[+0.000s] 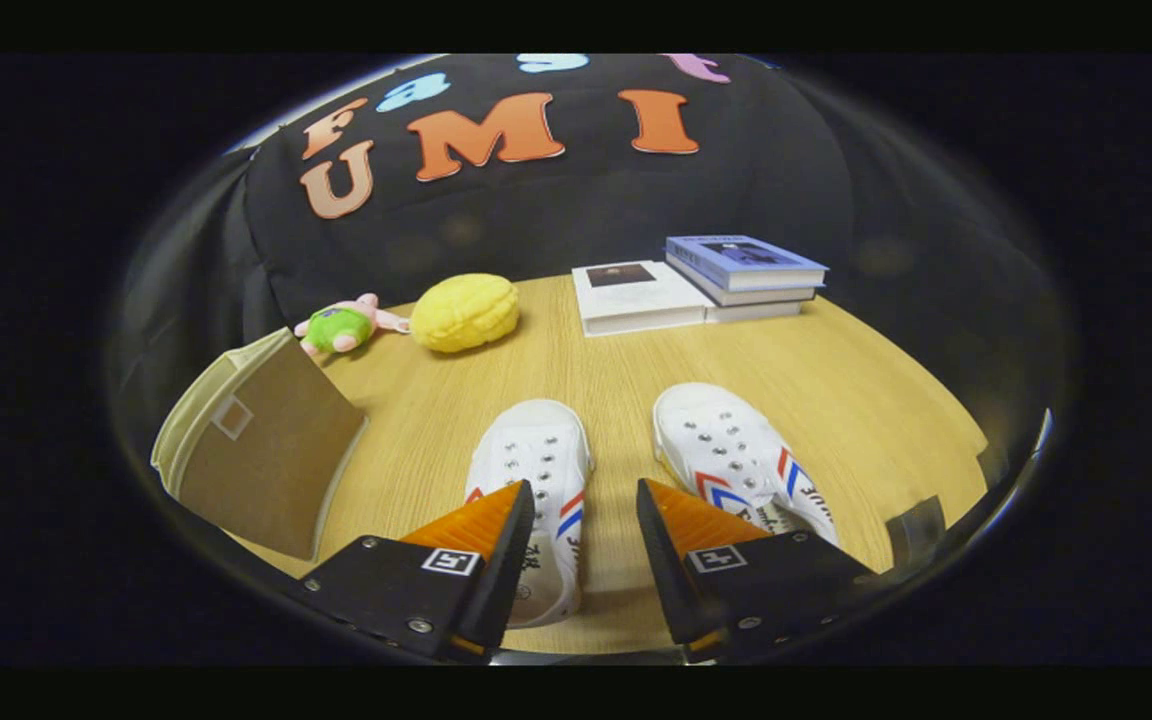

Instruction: Open the storage box then place both shoes into the box .Put the left shoe in first, then the right shoe, with the right side of both shoes facing outward in a uniform manner.

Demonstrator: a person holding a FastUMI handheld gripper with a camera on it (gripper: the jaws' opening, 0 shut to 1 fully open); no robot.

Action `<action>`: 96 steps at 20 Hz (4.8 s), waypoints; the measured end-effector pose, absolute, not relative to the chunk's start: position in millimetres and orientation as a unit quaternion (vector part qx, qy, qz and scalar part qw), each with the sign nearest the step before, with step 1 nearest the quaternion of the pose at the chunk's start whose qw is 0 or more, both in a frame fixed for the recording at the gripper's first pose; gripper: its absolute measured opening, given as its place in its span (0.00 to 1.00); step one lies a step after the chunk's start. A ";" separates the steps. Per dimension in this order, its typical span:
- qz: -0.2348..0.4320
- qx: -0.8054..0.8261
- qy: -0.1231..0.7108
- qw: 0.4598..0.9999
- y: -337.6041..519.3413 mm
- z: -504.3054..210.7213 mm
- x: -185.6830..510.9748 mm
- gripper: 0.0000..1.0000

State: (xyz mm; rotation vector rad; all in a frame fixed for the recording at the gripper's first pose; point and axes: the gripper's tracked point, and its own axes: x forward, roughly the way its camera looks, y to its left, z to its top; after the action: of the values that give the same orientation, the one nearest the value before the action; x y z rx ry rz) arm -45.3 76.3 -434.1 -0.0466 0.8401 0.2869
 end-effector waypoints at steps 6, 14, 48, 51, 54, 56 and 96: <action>0.151 -0.013 0.439 0.886 85.0 -458.9 -59.4 0.60; 0.148 0.011 0.465 0.873 92.0 -469.5 -61.6 0.12; 0.251 0.132 0.382 0.879 346.4 -278.9 -60.5 0.00; 0.270 0.119 0.391 0.872 370.8 -288.6 -80.5 0.01; 0.279 0.107 0.401 0.866 393.8 -301.5 -94.8 0.00; 0.280 0.094 0.401 0.867 404.2 -310.2 -102.3 0.00; 0.113 -0.001 0.303 0.946 97.6 -297.8 16.4 0.99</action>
State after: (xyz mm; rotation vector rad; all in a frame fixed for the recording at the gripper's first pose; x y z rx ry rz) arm 16.4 97.6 -297.8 -0.0013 0.6173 0.2299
